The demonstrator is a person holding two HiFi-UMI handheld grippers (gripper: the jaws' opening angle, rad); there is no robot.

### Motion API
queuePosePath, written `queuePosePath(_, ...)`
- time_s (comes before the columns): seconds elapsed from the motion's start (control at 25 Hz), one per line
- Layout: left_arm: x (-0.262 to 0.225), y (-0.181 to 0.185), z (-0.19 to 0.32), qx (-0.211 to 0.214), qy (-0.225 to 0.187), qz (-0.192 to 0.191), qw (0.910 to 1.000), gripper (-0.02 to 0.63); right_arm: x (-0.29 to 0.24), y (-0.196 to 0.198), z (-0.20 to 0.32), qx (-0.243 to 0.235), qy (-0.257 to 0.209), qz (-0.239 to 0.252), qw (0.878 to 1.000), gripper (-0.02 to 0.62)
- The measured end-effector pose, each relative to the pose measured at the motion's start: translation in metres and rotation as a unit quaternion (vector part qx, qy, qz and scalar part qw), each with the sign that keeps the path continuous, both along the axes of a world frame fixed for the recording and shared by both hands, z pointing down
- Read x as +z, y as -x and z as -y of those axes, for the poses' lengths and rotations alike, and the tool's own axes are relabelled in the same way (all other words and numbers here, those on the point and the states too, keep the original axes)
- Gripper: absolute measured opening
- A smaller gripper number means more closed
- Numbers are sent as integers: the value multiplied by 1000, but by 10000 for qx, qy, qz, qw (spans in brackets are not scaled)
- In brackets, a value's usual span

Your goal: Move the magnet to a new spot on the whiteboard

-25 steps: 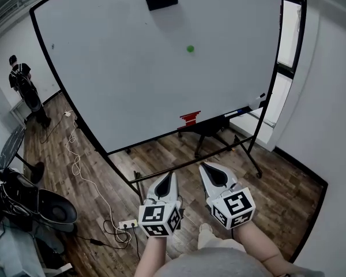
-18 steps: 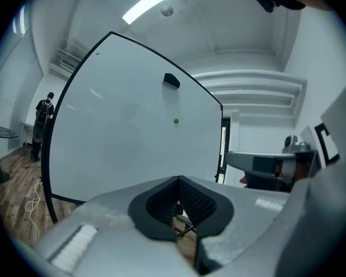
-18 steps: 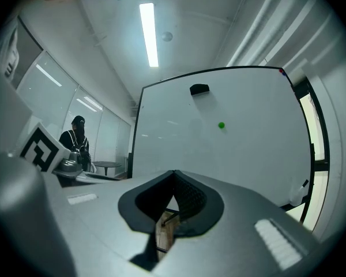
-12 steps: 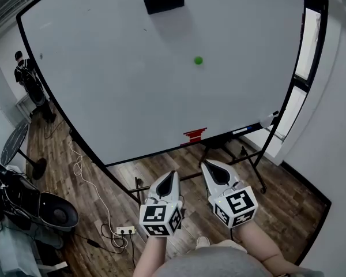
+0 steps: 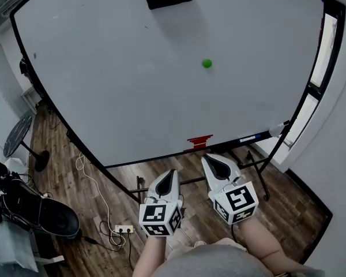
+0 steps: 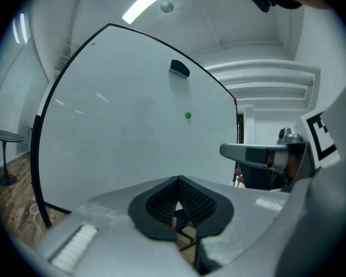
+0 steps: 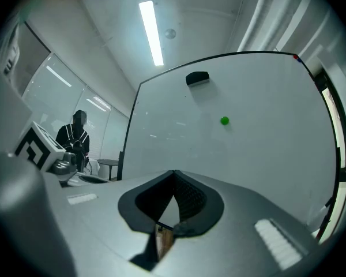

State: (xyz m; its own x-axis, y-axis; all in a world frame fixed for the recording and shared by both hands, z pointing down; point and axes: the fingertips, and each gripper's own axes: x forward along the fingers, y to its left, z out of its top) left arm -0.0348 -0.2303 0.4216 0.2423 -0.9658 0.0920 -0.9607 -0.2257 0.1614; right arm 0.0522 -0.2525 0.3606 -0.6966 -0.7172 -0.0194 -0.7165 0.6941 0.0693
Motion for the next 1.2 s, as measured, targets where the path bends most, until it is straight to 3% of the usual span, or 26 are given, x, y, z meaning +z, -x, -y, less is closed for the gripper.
queuePosePath(0.4, 11, 5, 23, -57, 223, 66, 9997, 5, -29, -10, 64, 338, -224, -112, 9991, 2)
queuePosePath(1.2, -2, 11, 127, 505, 90, 83, 9987, 5, -127, -8, 192, 1104, -1051, -342, 9877, 2)
